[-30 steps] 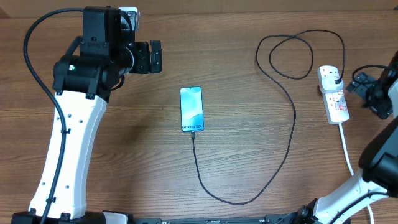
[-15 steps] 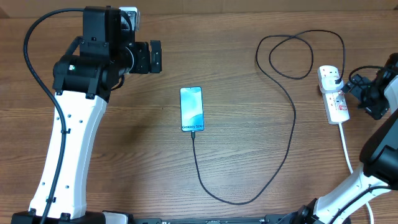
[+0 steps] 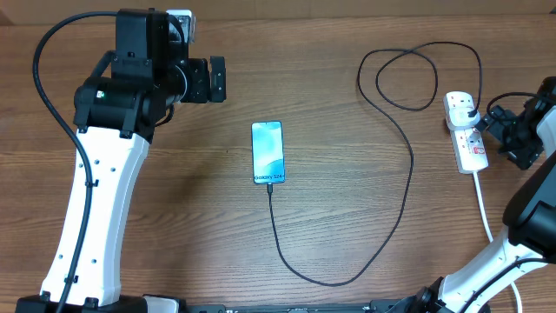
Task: Plug charger to phone and switch on socket
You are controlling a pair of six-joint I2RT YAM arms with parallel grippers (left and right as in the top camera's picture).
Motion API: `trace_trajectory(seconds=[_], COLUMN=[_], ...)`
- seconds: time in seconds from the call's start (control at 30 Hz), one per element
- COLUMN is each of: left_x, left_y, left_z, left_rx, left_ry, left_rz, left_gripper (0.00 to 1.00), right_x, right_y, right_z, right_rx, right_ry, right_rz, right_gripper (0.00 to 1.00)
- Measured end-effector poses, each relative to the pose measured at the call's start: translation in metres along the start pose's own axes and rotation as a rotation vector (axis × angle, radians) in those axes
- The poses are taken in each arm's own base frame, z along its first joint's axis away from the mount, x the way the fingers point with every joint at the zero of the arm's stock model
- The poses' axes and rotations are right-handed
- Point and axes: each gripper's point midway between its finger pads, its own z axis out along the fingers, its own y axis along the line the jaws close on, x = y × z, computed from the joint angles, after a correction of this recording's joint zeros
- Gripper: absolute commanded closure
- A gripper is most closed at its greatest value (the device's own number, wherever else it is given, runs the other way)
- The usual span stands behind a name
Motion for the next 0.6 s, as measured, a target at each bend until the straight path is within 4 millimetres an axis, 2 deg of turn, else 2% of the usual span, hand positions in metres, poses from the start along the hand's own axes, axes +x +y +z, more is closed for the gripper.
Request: trace_trajectory(seconds=[0.27,0.6], left_x=[0.0031,0.0034], left_y=[0.0008,0.0009], left_z=[0.0091,0.0099], left_rx=[-0.002,-0.003], left_ry=[0.022,0.024], left_rz=[-0.001,-0.002], left_gripper=[0.0,0.0], right_x=[0.0027,0.0089], right_y=[0.0016,0.0045], right_z=[-0.0002,-0.0005], right_rx=[-0.021,-0.041], right_ry=[0.015,0.042], right_rz=[0.005,0.007], right_gripper=[0.0,0.0])
